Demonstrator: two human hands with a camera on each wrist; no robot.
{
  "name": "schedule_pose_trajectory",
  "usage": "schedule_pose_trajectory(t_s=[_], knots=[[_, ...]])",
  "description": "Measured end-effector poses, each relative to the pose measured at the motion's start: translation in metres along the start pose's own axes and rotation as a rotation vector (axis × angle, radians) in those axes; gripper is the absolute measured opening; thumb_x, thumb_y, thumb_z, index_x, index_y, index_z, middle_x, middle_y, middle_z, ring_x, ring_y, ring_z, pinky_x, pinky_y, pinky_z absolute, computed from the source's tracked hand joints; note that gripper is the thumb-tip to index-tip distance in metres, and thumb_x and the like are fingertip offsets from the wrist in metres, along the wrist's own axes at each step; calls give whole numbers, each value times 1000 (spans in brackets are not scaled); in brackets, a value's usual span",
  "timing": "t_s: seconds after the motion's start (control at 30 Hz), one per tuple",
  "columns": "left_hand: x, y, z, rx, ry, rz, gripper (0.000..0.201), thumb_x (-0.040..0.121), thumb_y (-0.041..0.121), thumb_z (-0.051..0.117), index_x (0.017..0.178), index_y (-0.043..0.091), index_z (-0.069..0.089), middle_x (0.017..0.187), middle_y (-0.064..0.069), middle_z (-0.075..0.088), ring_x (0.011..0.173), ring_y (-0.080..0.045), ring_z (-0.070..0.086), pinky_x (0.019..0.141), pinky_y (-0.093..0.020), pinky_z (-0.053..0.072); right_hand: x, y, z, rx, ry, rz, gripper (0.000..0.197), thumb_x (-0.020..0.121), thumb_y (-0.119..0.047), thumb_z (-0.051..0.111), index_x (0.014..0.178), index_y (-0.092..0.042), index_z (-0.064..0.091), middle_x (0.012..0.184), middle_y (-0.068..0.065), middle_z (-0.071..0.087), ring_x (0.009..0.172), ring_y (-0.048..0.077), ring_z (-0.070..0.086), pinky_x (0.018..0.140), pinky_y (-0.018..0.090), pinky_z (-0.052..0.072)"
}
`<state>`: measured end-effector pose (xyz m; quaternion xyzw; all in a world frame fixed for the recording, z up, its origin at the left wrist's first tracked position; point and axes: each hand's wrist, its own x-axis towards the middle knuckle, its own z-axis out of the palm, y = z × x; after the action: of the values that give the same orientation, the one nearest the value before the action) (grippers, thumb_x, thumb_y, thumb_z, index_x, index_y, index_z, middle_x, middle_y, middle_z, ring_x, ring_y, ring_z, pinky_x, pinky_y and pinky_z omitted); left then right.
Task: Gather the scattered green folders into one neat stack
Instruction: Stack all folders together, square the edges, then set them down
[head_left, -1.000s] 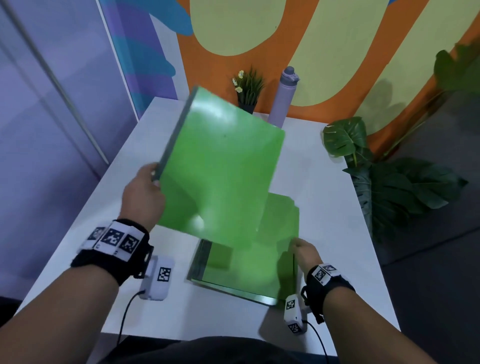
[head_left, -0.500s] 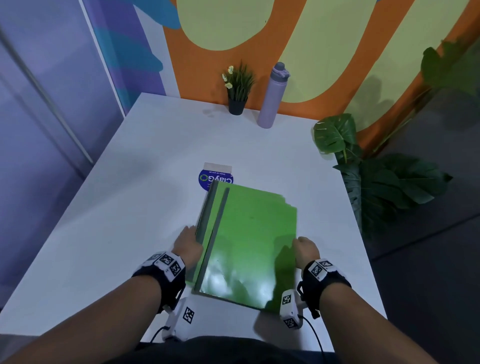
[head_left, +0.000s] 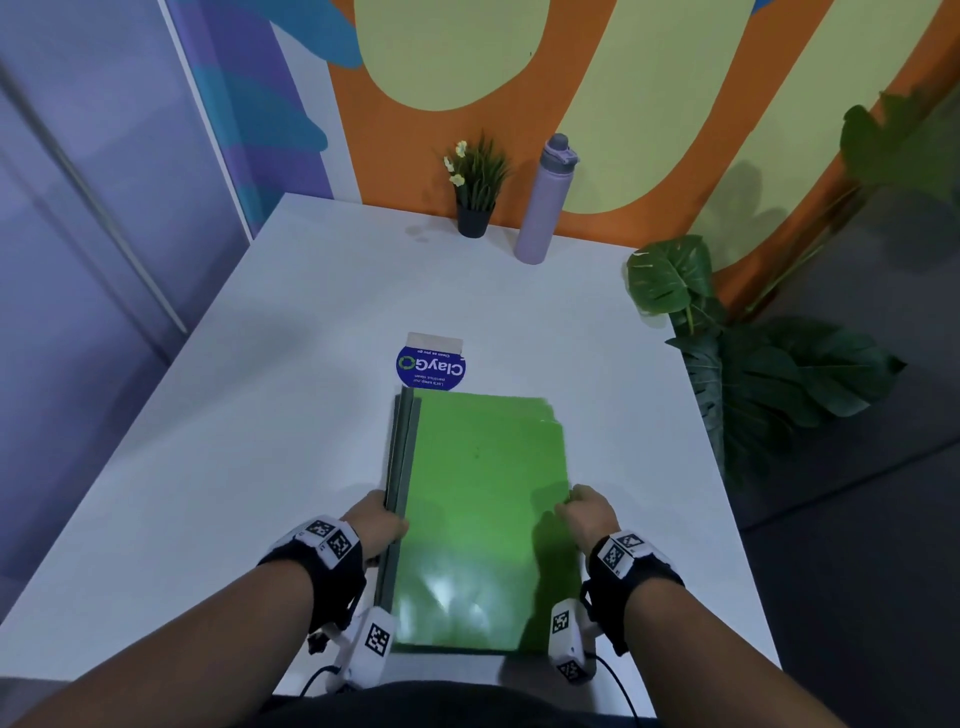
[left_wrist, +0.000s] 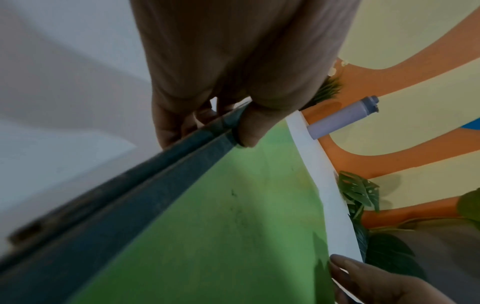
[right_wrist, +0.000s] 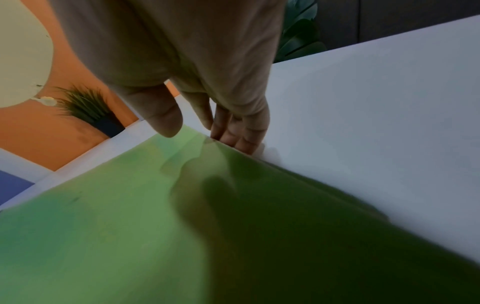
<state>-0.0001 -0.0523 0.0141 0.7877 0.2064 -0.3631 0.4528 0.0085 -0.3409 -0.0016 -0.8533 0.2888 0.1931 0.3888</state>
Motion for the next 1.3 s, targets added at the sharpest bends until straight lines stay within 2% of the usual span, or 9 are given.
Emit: schedule_pose_trajectory(t_s=[0.17,0.37,0.5,0.6,0.7,0.87,0.97,1.1,1.3], knots=[[-12,-2,-8,-167,42,72,45,87,2,57,122,22,37,104,-15,57,73,-24,50,56,-29,42,-7,3,2,143,-67,51,15,82,-1,55,71,-10,58,80,11,63,75,27,60,70,30,48],[-41,20,-29,-333,92,394,46,86,-17,51,111,22,48,84,-9,60,74,-22,50,67,-32,42,-19,-13,-8,479,-122,-20,36,89,-6,52,124,-10,49,123,10,60,112,32,57,100,50,44],[-46,30,-46,-338,259,538,58,87,-13,52,118,35,46,89,-1,60,83,-21,55,75,-33,47,-43,-56,-24,661,-5,-297,38,90,2,48,124,-14,49,121,9,62,110,27,59,95,45,47],[-45,34,-55,-351,332,578,64,87,-13,47,103,48,50,102,0,63,100,-24,57,92,-42,49,-59,-85,-28,714,21,-482,41,90,7,45,126,-12,46,120,7,62,108,22,59,93,36,47],[-48,32,-59,-483,283,562,72,80,-21,44,117,41,52,115,3,64,114,-24,58,99,-45,46,-66,-92,-23,723,-13,-547,46,86,12,47,123,-15,50,116,4,65,106,19,60,94,34,47],[-57,33,-61,-634,267,520,78,46,-11,49,119,16,54,107,-14,62,105,-38,55,87,-50,49,-78,-98,-23,815,-5,-549,64,66,24,54,106,-25,58,95,0,69,90,18,65,72,28,54],[-68,44,-64,-660,301,610,81,43,-12,51,121,8,50,93,-9,61,89,-28,55,71,-39,50,-85,-111,-35,923,62,-622,71,54,17,51,106,-30,55,92,1,64,80,12,62,67,28,52],[-85,66,-67,-696,352,778,85,46,-12,56,124,21,46,85,10,67,74,-5,64,60,-26,55,-96,-128,-46,937,171,-784,72,59,16,45,111,-33,51,98,1,53,83,19,54,69,35,46],[-81,64,-71,-640,345,803,69,60,-4,85,108,36,55,99,16,74,96,-7,69,91,-35,54,-102,-135,-46,900,192,-799,56,58,2,47,101,-33,53,89,-3,50,78,15,47,70,32,39]])
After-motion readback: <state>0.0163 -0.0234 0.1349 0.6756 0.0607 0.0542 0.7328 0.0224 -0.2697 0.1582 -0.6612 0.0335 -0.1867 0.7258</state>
